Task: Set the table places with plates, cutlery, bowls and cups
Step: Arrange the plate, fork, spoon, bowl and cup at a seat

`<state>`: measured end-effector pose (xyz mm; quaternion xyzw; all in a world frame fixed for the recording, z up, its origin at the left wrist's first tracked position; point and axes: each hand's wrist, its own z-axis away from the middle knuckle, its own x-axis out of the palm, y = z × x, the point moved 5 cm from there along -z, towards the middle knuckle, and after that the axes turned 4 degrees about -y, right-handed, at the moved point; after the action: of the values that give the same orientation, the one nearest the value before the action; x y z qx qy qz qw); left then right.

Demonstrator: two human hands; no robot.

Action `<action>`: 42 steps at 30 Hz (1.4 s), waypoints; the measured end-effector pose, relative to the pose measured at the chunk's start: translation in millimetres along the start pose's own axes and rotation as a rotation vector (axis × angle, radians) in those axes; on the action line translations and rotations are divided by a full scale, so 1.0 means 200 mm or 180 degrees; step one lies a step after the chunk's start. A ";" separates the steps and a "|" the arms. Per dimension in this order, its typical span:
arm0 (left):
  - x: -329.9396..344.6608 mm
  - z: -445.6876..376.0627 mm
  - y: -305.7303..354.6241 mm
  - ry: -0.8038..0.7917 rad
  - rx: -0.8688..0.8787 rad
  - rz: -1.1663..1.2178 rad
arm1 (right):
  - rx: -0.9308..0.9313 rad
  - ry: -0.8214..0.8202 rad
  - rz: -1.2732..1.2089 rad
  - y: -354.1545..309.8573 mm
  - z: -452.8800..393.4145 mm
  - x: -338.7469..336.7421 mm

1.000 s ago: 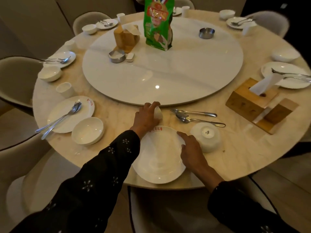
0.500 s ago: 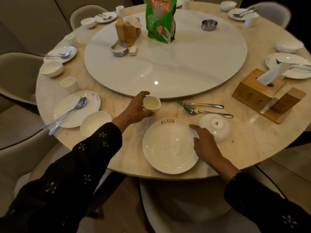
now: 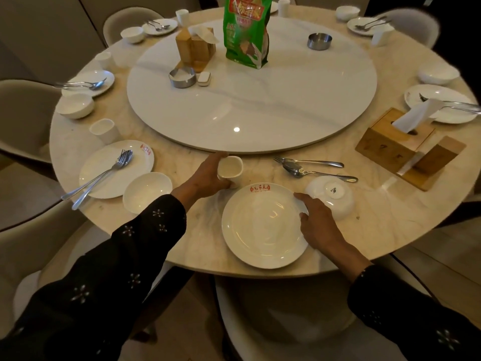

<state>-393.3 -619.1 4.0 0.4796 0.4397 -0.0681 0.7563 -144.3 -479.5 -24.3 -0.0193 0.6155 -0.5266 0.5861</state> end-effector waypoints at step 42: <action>0.62 -0.40 0.85 0.1343 -0.0867 0.0641 | -0.0352 -0.0632 -0.0380 0.20 -0.76 -0.84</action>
<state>-277.2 -426.7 14.2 0.4183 0.5427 0.1688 0.7085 -181.5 -259.2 30.4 -0.1402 0.5802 -0.5213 0.6099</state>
